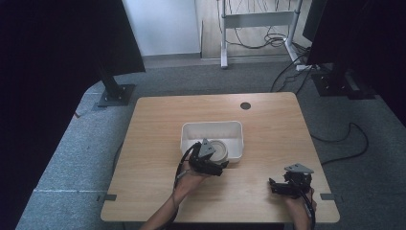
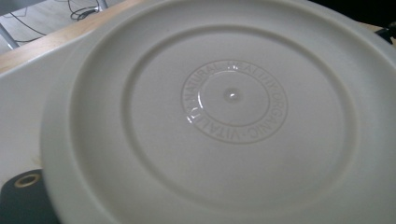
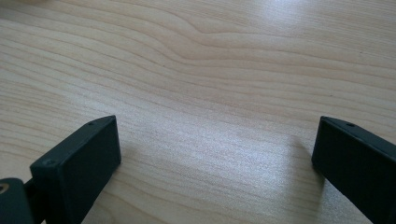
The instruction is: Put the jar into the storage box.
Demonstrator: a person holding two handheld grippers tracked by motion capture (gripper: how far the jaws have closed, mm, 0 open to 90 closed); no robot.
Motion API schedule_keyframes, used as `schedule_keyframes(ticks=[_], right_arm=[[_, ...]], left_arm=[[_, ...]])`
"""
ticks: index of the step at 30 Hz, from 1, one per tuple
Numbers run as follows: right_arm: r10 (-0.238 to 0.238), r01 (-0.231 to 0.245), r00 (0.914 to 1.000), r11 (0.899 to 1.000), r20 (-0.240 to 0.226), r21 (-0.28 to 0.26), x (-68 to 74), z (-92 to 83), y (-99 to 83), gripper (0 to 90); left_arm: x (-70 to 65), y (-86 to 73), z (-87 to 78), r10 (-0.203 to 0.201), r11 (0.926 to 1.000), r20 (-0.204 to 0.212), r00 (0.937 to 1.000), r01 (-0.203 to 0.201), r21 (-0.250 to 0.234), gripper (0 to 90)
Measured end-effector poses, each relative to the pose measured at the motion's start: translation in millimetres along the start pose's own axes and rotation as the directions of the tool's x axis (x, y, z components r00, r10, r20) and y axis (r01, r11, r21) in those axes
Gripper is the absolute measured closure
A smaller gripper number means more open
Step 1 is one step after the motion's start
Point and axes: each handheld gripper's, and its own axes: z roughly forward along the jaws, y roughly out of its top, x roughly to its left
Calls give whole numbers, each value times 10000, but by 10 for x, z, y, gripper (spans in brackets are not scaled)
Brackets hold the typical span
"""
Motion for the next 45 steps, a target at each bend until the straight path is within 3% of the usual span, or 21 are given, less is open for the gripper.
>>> schedule_keyframes(ticks=[14, 29, 45], right_arm=[[5, -5, 10000, 10000, 1, 2, 0, 0, 0, 6], [14, -14, 10000, 10000, 1, -8, 1, 0, 0, 6], [5, -5, 10000, 10000, 1, -10, 0, 1, 0, 6]], left_arm=[[184, 80, 98, -284, 9996, -606, 9978, 281, -56, 100], [306, 110, 278, -631, 9980, -1244, 9902, 635, -2, 100], [322, 4, 526, -1336, 9889, -1826, 9741, 1431, 397, 100]])
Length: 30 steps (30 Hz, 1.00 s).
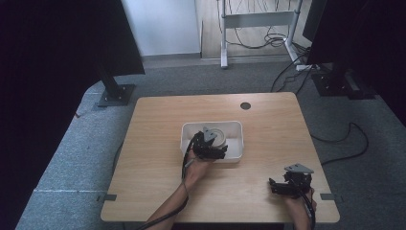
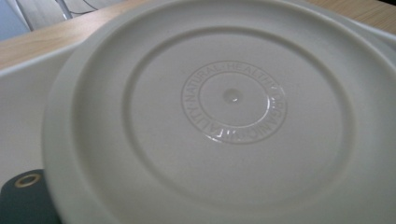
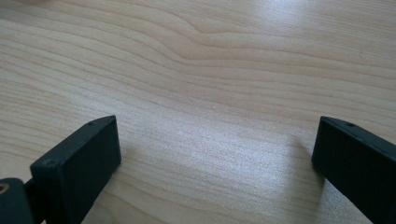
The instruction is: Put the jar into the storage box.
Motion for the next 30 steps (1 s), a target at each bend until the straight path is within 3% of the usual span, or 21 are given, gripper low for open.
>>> schedule_keyframes(ticks=[9, 23, 30], right_arm=[[-2, 2, 10000, 10000, -2, 7, 0, 0, 0, 6], [-7, 7, 10000, 10000, -1, 8, 0, -1, 0, 6], [-9, 9, 10000, 10000, 0, 7, 0, 0, 0, 6]], left_arm=[[-41, -92, 99, -273, 9994, -369, 9989, 281, 216, 100], [-130, -136, 139, 141, 9986, -1122, 9936, -82, 529, 100], [-107, -127, 150, -220, 9968, -1053, 9942, 299, 737, 99]])
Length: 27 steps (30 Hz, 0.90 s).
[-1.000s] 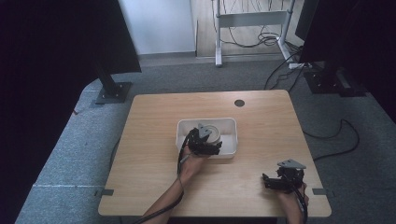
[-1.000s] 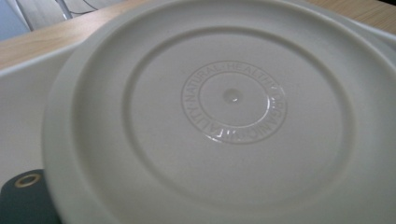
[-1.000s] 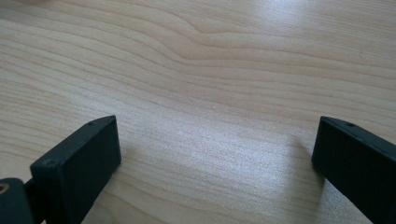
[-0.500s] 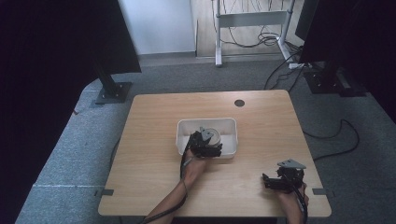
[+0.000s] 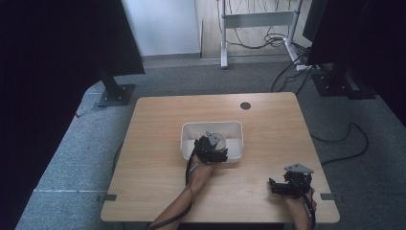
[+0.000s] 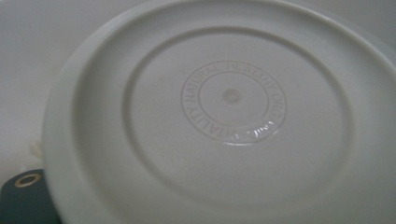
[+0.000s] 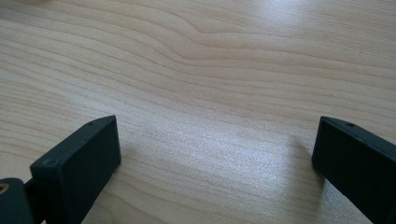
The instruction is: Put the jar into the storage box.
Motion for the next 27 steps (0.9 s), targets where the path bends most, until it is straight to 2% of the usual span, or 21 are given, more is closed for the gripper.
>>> schedule_keyframes(ticks=[4, 7, 11, 27], right_arm=[[-2, 2, 10000, 10000, -1, 0, 0, 0, 0, 6], [1, -1, 10000, 10000, -1, 0, 0, 0, 0, 6], [-1, 1, 10000, 10000, 0, 0, 0, 0, 0, 6], [2, -2, 10000, 10000, -1, 1, 0, 0, 0, 6]], left_arm=[[21, 18, 1, -87, 9998, 184, 9998, 84, 192, 93], [33, 28, -10, -64, 10000, 198, 9998, 62, 78, 71], [57, 34, -19, -300, 9995, 346, 9990, 300, -17, 44], [69, 62, -99, -283, 9990, 740, 9969, 307, -310, 37]])
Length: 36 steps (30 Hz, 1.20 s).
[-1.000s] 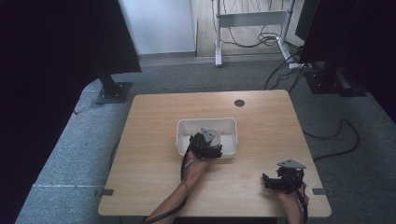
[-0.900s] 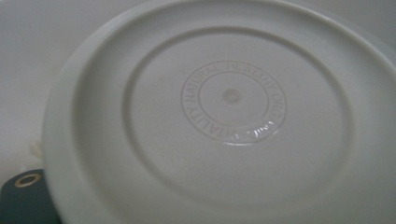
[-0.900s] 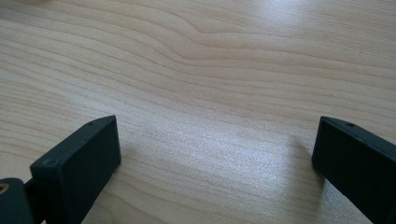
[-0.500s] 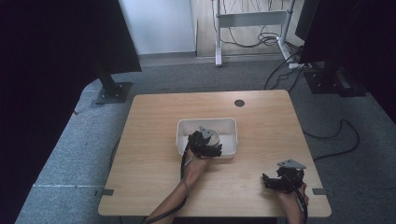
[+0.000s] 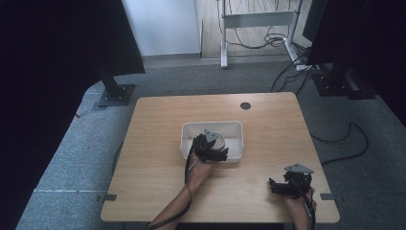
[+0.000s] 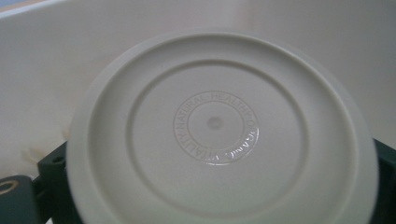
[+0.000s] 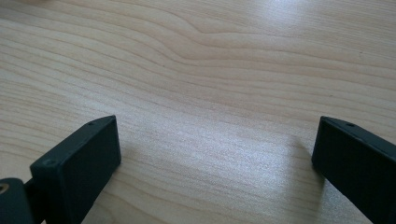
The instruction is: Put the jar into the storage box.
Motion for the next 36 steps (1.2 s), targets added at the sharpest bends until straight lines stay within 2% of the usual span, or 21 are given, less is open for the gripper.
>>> schedule_keyframes(ticks=[13, 25, 36], right_arm=[[-2, 2, 10000, 10000, 1, 0, 0, 0, 0, 6], [-3, 3, 10000, 10000, 1, 0, 0, 0, 0, 6], [-4, 4, 10000, 10000, 2, -3, 0, 0, 0, 6]], left_arm=[[19, 24, -116, 100, 9992, 107, 9999, -96, -395, 38], [16, 8, -204, 312, 9985, 3, 9995, -312, -441, 39], [16, -26, -310, 408, 9977, 167, 9990, -398, -546, 40]])
